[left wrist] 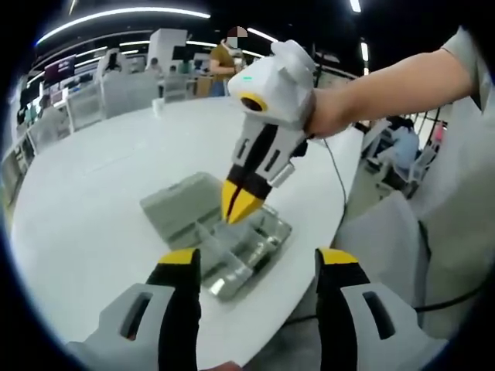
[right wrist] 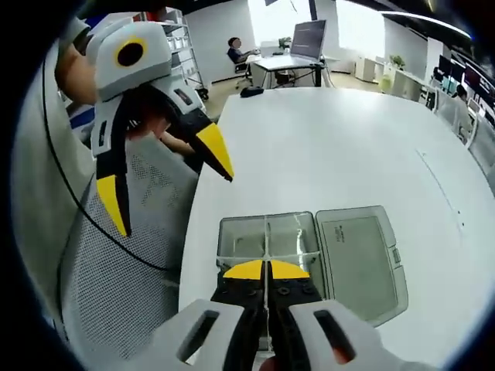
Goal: Insert the divider into the dual guide fixture by aligning both edges with the guide slots and pushing it downward to the bottom, including one-sided entry, uneven engagement, binding, and posture correction.
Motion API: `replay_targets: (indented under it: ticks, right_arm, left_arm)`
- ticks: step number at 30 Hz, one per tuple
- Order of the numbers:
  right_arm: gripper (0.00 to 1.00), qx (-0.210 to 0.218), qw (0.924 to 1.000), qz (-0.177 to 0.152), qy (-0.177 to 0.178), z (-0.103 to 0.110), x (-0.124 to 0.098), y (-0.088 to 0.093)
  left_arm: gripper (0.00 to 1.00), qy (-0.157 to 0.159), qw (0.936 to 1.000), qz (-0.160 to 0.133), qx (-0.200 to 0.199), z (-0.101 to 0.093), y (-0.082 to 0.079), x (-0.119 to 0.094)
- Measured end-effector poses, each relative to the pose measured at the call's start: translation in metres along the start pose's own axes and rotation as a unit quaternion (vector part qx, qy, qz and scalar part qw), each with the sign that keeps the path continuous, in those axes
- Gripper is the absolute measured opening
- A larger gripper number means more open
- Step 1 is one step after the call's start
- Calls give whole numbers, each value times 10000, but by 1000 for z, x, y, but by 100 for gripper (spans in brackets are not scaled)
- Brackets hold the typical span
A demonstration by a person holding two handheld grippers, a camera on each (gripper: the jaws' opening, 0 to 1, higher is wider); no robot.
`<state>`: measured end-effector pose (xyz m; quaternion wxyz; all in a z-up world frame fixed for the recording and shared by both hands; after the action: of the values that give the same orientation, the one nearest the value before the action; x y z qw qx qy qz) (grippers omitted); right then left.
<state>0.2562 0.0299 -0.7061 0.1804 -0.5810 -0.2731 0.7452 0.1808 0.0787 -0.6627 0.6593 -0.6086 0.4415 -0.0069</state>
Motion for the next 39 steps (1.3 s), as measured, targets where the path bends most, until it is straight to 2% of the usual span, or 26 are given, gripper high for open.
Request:
replay_targets:
  ticks: [11, 12, 25, 26, 30, 32, 33, 35, 39]
  right_arm:
    - [0, 206, 9991, -372, 20, -2, -5, 5]
    - [0, 53, 9992, -402, 41, -1, -4, 4]
    - [0, -87, 9985, -542, 8, -3, -4, 4]
    - [0, 172, 9982, -582, -12, -2, -4, 5]
    - [0, 186, 9981, -593, 43, -1, -4, 5]
    - [0, 173, 9977, -644, 72, -1, -4, 6]
    - [0, -32, 9978, -658, 100, -1, -3, 5]
    - [0, 124, 9977, -665, 78, -1, -3, 6]
    - [0, -5, 9979, -647, 52, -2, -3, 4]
  left_arm:
    - [58, 1, 10000, 4, 3, -1, 1, 0]
    - [58, 0, 10000, 6, 8, -1, 0, 0]
    - [58, -6, 10000, 5, 9, -1, 0, 1]
    - [58, -5, 10000, 7, 26, -1, 0, 0]
    - [58, -15, 10000, 14, 28, 0, 0, 0]
    - [58, -18, 10000, 8, 26, 1, -1, 0]
    - [58, -20, 10000, 8, 30, 1, -1, 0]
    - [58, -8, 10000, 13, 48, 0, -2, 0]
    - [58, 0, 10000, 4, 55, -1, -3, 0]
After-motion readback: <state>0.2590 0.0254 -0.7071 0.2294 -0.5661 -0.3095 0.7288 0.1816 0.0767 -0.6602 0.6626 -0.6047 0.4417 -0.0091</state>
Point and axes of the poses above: the point that each gripper's makers call its tool centre point, and the gripper's own axes: x roughly forward along the fingers, z roughly to its left, y roughly out of its underside, the point moved 3 cm from there along -x, roughly backward along the fingers, and after that the axes turned 5 degrees about -y, right-handed, at the moved point
